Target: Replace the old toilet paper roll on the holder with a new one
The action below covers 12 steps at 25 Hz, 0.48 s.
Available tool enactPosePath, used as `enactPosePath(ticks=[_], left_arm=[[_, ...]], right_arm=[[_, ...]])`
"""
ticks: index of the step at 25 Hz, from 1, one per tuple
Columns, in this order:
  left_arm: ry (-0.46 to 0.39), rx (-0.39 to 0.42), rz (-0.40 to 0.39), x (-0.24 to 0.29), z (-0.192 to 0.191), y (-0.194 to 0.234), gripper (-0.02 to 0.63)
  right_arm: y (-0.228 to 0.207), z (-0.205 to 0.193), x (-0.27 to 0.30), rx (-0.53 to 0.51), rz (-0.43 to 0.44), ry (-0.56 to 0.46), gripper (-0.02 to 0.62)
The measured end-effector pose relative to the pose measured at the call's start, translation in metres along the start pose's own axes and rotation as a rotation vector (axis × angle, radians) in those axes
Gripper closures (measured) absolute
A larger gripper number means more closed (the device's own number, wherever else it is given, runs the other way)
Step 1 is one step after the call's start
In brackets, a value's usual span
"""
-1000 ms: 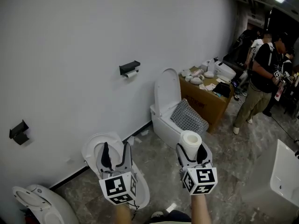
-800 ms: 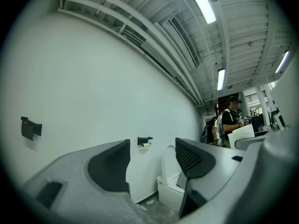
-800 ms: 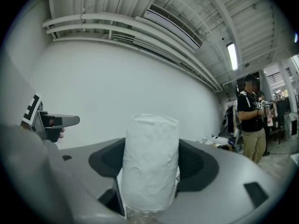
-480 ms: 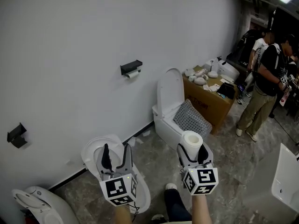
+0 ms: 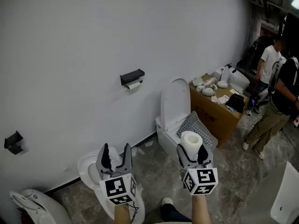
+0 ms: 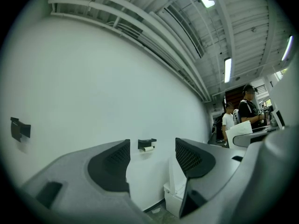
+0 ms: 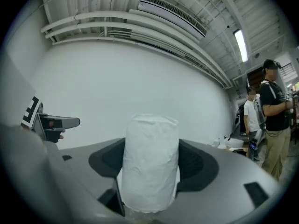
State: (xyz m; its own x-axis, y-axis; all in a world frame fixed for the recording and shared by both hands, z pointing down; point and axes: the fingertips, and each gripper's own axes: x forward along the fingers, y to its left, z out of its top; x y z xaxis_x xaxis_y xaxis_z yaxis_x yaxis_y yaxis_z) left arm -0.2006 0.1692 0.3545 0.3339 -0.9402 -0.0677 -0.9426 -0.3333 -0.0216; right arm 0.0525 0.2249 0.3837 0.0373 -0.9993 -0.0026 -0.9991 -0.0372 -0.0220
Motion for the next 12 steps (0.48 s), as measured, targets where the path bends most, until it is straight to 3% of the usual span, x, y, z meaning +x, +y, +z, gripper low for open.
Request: enactPosePath(ticks=[12], left_arm=[[0.000, 0.011, 0.069, 0.139, -0.003, -0.040, 0.324]], right_arm=[[-0.085, 0.012, 0.140, -0.009, 0.075, -0.012, 0.281]])
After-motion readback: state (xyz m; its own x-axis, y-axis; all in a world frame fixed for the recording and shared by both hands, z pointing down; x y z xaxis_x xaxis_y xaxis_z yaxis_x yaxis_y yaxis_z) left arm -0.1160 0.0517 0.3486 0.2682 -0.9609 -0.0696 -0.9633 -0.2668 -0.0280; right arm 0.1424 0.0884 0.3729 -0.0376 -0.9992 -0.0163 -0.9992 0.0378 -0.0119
